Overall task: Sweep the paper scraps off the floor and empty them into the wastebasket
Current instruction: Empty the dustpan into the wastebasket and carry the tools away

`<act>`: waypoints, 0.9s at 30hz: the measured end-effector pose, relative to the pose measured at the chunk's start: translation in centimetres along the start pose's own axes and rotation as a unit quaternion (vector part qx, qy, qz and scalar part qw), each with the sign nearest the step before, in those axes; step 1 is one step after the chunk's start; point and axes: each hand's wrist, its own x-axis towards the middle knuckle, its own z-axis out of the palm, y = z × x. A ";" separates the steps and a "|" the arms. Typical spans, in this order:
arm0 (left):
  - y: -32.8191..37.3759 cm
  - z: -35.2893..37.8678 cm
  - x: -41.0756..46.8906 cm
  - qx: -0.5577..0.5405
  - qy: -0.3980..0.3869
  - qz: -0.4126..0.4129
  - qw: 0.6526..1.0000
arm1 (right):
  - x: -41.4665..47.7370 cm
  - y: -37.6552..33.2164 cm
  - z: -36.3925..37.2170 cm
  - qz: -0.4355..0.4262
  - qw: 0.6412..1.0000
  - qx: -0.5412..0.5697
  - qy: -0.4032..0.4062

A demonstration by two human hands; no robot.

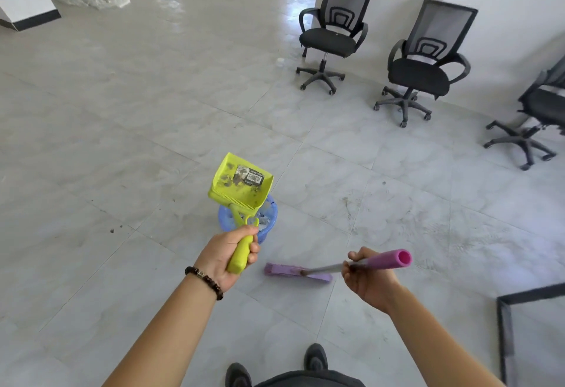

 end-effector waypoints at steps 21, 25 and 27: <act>-2.9 37.5 20.9 0.204 -0.109 -0.132 0.964 | 0.0 -24.6 -16.2 -0.331 0.889 -0.265 0.172; -3.5 45.3 25.5 0.236 -0.124 -0.152 0.952 | 1.5 -31.8 -20.4 -0.349 0.794 -0.400 0.298; -4.0 49.0 28.3 0.260 -0.139 -0.158 0.942 | 3.2 -35.5 -22.5 -0.330 0.717 -0.491 0.367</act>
